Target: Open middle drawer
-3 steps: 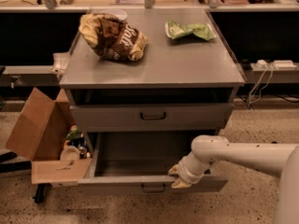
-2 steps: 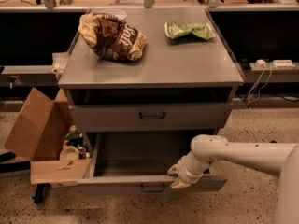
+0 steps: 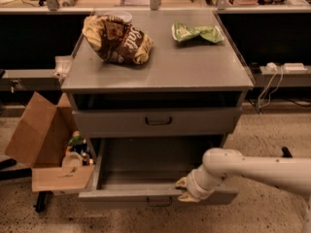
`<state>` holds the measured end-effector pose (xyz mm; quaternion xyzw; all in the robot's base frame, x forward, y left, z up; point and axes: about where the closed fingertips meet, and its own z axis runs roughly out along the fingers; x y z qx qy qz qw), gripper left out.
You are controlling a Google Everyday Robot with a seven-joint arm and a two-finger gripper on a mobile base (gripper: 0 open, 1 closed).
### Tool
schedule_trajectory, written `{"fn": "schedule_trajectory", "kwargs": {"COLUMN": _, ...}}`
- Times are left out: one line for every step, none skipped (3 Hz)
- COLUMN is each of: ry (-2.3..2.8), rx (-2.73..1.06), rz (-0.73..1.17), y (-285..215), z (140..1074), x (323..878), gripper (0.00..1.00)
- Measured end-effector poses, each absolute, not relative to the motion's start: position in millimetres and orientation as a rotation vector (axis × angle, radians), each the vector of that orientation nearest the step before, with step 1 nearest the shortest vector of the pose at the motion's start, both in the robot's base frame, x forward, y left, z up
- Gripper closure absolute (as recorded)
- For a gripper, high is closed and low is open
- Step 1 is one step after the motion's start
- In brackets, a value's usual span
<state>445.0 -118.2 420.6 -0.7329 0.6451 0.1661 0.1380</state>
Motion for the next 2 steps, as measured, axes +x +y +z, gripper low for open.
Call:
{"fn": "schedule_trajectory", "kwargs": {"ry": 1.866, "rx": -2.12, "rz": 0.48, "y": -118, "z": 421, "x": 445, "gripper": 1.0}}
{"fn": "schedule_trajectory", "kwargs": {"ry": 1.851, "rx": -2.097, "rz": 0.495, "y": -115, "z": 426, "x": 430, "gripper": 1.0}}
